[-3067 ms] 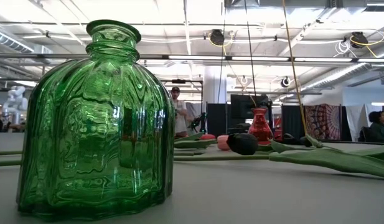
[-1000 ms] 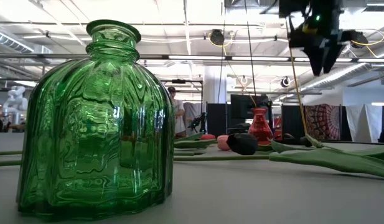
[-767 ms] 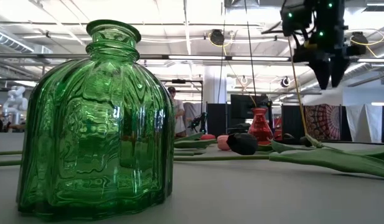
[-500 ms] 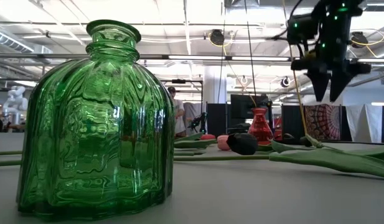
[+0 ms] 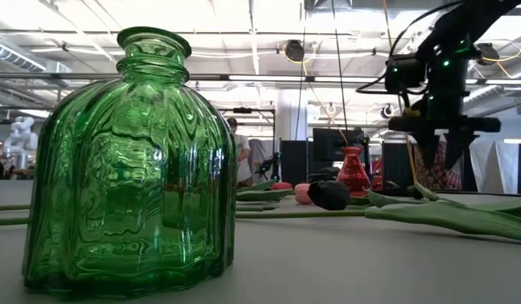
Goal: Sort flowers into vase by color
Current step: Put the top black tulip into the red vase
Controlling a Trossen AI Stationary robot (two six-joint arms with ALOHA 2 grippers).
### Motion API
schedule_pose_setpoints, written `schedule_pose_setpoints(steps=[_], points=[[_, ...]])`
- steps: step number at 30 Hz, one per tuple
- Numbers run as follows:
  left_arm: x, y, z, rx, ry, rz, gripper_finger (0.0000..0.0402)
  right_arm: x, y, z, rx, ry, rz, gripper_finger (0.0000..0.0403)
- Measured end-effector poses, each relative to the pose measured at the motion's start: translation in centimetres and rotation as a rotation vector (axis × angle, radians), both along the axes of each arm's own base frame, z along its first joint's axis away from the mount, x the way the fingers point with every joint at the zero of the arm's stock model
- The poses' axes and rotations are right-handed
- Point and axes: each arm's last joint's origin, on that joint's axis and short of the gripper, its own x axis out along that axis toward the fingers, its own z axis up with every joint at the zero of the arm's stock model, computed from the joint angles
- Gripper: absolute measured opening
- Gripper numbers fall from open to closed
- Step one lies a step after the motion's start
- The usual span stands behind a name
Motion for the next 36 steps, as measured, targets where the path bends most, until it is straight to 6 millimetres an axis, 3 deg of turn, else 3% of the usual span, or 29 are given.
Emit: schedule_pose_setpoints(steps=[12, 23, 36], points=[[0.0, 0.0, 0.0, 0.000, 0.000, 0.000, 0.0105, 1.1, -1.4, -2.7, 0.049, 0.037, -0.235, 0.0185], [0.0, 0.0, 0.0, 0.000, 0.000, 0.000, 0.0105, 1.5, -2.1, -3.5, 0.044, -0.003, -0.392, 0.0185], [0.0, 0.0, 0.0, 0.000, 0.000, 0.000, 0.0105, -1.0, -4.7, -3.4, 0.050, -0.001, -0.363, 0.0185]])
